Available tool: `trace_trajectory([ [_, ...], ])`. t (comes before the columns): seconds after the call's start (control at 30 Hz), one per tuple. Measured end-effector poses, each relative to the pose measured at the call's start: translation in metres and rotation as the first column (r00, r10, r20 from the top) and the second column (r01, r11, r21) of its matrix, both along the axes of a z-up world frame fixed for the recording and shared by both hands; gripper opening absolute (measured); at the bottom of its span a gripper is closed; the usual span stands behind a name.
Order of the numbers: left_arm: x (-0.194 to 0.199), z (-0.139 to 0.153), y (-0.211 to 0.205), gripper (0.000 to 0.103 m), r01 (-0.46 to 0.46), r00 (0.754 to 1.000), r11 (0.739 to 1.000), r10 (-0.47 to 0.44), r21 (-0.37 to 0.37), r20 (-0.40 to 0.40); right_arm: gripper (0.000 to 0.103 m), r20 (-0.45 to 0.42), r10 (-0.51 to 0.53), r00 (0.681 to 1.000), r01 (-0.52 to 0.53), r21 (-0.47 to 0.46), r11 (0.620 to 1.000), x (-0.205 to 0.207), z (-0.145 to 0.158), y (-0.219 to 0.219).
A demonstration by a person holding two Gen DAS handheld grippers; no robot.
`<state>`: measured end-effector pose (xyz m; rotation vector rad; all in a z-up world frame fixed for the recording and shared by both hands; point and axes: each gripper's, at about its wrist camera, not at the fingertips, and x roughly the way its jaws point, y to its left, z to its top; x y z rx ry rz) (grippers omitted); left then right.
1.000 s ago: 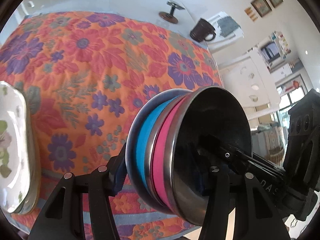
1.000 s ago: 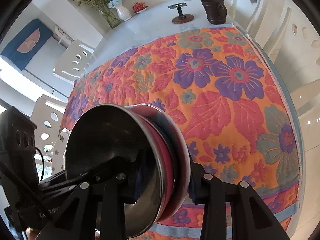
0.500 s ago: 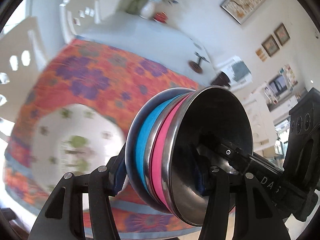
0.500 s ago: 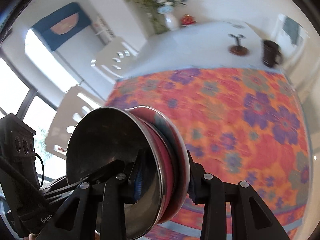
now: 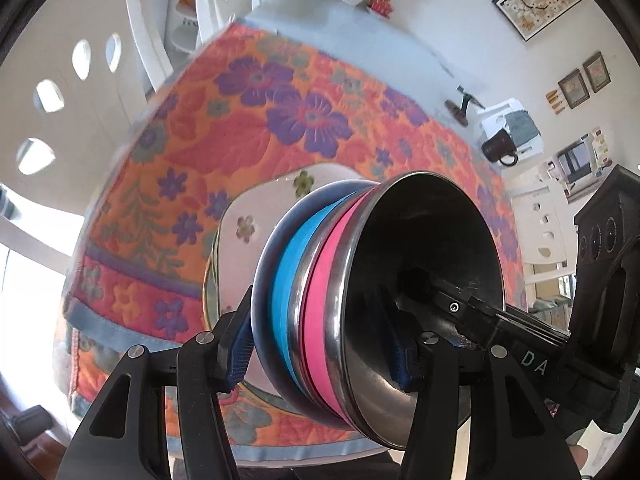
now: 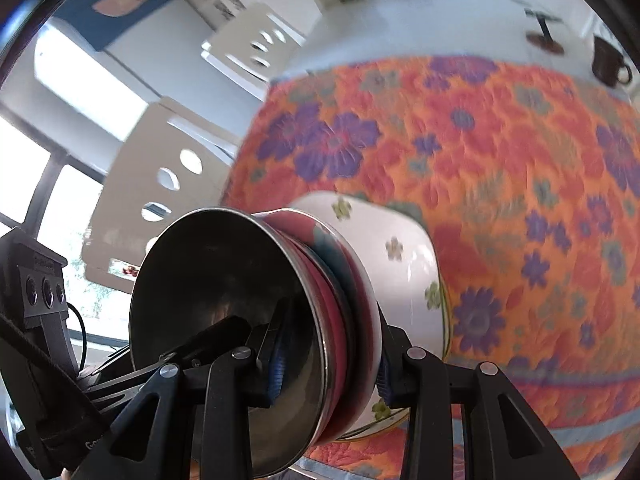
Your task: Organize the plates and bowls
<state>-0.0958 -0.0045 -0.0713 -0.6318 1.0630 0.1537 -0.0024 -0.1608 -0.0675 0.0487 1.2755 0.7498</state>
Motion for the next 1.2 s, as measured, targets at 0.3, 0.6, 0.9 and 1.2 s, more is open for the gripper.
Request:
trace_trajectory([
  [0.3, -0.007, 0.011, 0.013, 0.051, -0.034, 0.998, 0.999, 0.035, -0.013, 0.055, 0.036, -0.102, -0.072, 0.992, 0.073, 0.000, 0.997, 0.014, -0.018, -0.004],
  [0.6, -0.040, 0.075, 0.002, 0.052, -0.082, 0.984, 0.989, 0.061, 0.124, 0.167, 0.045, 0.062, -0.061, 0.996, 0.062, -0.014, 0.998, -0.004, 0.044, -0.030],
  [0.9, -0.051, 0.148, -0.049, 0.071, -0.153, 0.951, 0.937, 0.053, 0.315, 0.304, 0.059, 0.315, -0.030, 0.948, 0.075, -0.129, 0.989, -0.039, 0.104, -0.045],
  [1.2, -0.054, 0.169, -0.072, 0.089, -0.206, 0.953, 0.868, 0.074, 0.452, 0.293, 0.060, 0.341, -0.035, 0.939, 0.078, -0.112, 0.991, -0.045, 0.119, -0.065],
])
